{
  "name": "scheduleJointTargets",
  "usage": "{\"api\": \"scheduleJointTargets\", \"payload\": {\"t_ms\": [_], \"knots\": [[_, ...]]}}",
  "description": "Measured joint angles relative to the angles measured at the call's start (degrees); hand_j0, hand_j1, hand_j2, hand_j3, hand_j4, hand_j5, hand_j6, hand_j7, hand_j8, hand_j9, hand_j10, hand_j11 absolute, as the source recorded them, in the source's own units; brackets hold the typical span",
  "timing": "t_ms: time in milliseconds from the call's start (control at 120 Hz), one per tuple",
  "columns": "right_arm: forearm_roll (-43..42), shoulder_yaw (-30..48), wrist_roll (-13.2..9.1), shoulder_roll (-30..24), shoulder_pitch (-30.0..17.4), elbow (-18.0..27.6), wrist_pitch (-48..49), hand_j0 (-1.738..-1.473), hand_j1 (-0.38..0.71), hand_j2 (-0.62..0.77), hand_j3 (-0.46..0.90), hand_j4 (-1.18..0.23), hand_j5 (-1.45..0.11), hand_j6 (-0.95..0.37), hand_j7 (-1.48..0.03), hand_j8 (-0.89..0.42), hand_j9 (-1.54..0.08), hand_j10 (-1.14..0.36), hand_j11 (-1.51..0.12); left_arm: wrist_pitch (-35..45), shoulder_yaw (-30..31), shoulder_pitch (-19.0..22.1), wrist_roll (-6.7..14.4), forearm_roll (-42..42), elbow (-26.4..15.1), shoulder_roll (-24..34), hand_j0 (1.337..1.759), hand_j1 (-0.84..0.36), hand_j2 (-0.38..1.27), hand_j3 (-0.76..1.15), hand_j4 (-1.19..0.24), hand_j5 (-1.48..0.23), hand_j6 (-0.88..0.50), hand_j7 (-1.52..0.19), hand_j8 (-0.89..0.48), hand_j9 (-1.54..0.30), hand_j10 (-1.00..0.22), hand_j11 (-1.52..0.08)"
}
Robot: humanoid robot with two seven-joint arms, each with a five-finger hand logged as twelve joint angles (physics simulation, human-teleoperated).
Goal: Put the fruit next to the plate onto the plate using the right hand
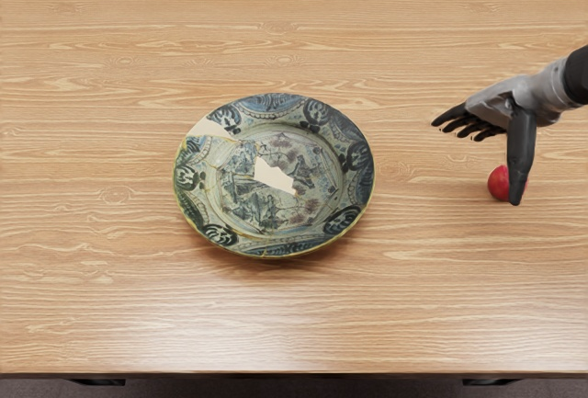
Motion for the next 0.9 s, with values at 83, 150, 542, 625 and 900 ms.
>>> {"api": "scheduleJointTargets", "payload": {"t_ms": [83,150,542,625,900], "knots": [[-3.35,-2.72,0.0,-1.13,-0.01,3.4,-8.31,-1.658,-0.35,0.0,0.0,0.0,0.0,0.0,0.0,0.0,0.0,0.0,0.0,0.0,0.0,-0.01,-0.01,0.0,0.0,0.0,1.658,0.35,0.0,0.0,0.0,0.0,0.0,0.0,0.0,0.0,0.0,0.0],[-5.93,-4.04,0.0,-1.6,-0.36,4.96,-13.6,-1.658,-0.35,0.0,0.0,0.0,0.0,0.0,0.0,0.0,0.0,0.0,0.0,0.0,-0.01,0.0,-0.01,0.0,0.0,0.0,1.658,0.35,0.0,0.0,0.0,0.0,0.0,0.0,0.0,0.0,0.0,0.0],[-18.53,-5.63,0.0,-0.7,-10.81,7.54,-35.5,-1.658,-0.29,-0.01,0.0,-0.05,-0.06,-0.06,-0.06,-0.05,-0.06,-0.05,-0.06,0.0,0.05,-0.13,0.0,0.0,0.0,0.0,1.658,0.35,0.0,0.0,0.0,0.0,0.0,0.0,0.0,0.0,0.0,0.0],[-21.12,-5.63,0.0,-0.53,-12.93,7.5,-39.51,-1.658,-0.28,-0.01,0.0,-0.07,-0.08,-0.07,-0.08,-0.07,-0.08,-0.06,-0.08,0.0,0.05,-0.26,-0.01,0.0,0.0,0.0,1.658,0.35,0.0,0.0,0.0,0.0,0.0,0.0,0.0,0.0,0.0,0.0],[-25.98,-5.67,0.0,0.8,-17.53,7.28,-48.26,-1.658,-0.27,-0.01,0.0,-0.07,-0.09,-0.07,-0.08,-0.07,-0.08,-0.07,-0.08,0.0,0.03,-0.26,-0.01,0.0,-0.1,0.0,1.658,0.35,0.0,0.0,0.0,0.0,0.0,0.0,0.0,0.0,0.0,0.0]]}}
